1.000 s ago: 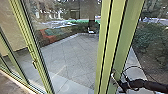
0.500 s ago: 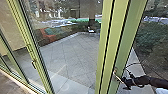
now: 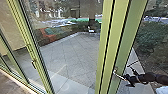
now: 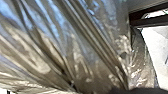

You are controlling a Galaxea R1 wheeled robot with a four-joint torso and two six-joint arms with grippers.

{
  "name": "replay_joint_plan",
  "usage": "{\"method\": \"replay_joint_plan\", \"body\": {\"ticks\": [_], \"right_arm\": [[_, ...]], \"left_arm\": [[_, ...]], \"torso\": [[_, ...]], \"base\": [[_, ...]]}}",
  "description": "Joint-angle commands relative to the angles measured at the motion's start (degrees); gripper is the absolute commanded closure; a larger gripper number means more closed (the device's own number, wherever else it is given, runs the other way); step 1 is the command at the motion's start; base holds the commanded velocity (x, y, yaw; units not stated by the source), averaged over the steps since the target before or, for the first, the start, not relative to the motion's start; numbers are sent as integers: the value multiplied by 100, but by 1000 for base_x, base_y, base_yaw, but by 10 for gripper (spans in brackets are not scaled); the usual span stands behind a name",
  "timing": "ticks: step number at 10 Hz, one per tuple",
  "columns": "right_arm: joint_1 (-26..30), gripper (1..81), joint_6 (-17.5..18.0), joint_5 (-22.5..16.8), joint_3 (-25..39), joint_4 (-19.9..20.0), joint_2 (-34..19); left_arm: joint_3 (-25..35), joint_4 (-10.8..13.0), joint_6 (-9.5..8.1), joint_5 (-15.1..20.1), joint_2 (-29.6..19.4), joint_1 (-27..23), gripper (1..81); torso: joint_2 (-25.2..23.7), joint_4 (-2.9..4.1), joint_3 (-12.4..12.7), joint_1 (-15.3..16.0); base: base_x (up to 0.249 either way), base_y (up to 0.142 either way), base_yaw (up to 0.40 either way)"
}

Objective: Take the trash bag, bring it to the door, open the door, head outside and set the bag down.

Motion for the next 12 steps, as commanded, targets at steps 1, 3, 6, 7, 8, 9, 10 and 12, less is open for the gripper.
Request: {"method": "replay_joint_plan", "body": {"ticks": [1,3,6,7,8,9,10,12], "right_arm": [[1281,10,217,-109,-14,-2,-662],[1395,10,85,-285,21,-19,-802],[1668,10,-169,-592,3,-28,-1013],[1738,10,-266,-680,12,-28,-1057],[1791,10,-336,-733,12,-28,-1074],[1861,10,-390,-795,21,-28,-1092],[1888,10,-442,-830,38,-28,-1127],[1888,10,-442,-839,48,-28,-1189]], "left_arm": [[35,-42,2,540,11,-112,811],[35,-42,11,540,20,-112,811],[26,-42,11,540,20,-112,811],[27,-42,11,540,37,-121,811],[26,-42,11,540,37,-121,811],[18,-42,11,540,37,-121,811],[18,-42,11,540,29,-121,811],[26,-42,11,540,37,-121,811]], "torso": [[0,-2,0,0],[2,0,0,2],[2,0,0,2],[2,0,0,2],[2,0,0,2],[2,0,0,2],[2,0,0,2],[5,0,449,2]], "base": [[0,0,0],[0,0,0],[0,0,0],[0,0,0],[0,0,0],[0,0,0],[0,0,0],[0,0,0]]}}
